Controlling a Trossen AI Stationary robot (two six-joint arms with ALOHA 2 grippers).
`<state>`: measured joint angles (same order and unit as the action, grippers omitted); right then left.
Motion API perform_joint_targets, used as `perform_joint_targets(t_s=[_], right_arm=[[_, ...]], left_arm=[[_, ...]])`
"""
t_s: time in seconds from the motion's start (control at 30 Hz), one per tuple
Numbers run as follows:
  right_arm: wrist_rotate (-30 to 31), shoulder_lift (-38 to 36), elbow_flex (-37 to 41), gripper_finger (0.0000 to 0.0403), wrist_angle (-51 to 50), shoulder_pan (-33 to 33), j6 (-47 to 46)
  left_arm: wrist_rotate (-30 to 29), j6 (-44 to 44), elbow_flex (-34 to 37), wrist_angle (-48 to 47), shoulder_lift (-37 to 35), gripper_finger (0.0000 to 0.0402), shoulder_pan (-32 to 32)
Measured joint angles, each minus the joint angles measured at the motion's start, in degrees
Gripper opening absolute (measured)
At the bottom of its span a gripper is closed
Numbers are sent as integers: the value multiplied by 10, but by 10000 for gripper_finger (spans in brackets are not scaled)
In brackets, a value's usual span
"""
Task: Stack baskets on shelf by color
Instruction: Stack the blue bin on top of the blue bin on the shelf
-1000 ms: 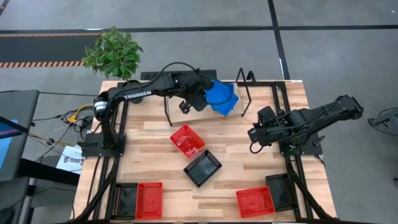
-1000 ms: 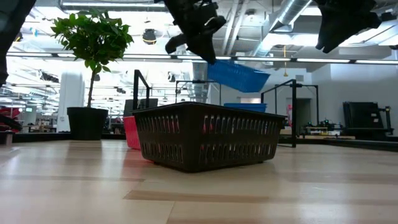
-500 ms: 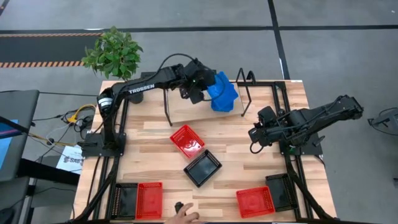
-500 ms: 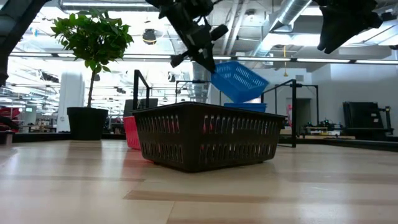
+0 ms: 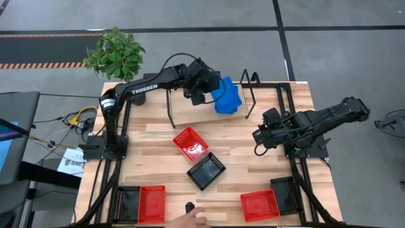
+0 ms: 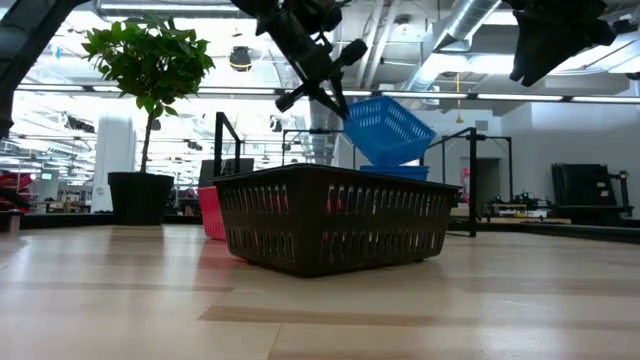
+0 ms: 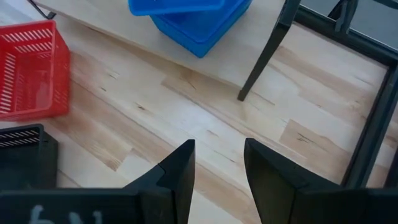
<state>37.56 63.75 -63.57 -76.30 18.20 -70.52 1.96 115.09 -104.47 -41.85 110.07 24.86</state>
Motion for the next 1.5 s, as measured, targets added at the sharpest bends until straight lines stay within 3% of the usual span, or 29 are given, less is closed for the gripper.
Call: perform_joint_targets(t_s=[0.53, 0.87, 1.33, 1.43, 1.5], right_arm=[[-1, 0, 0, 161, 0, 0, 0], [-2, 0, 0, 161, 0, 1, 0], [-2, 0, 0, 161, 0, 1, 0], [-2, 0, 0, 161, 0, 1, 0], [-2, 0, 0, 161, 0, 1, 0]], left_arm=[[-24, -1, 0, 27, 2, 0, -4], [8, -2, 0, 18, 2, 3, 0], [23, -19, 0, 24, 1, 150, 0], [-34, -79, 0, 48, 1, 161, -1], [-66, -192, 0, 74, -4, 160, -2]])
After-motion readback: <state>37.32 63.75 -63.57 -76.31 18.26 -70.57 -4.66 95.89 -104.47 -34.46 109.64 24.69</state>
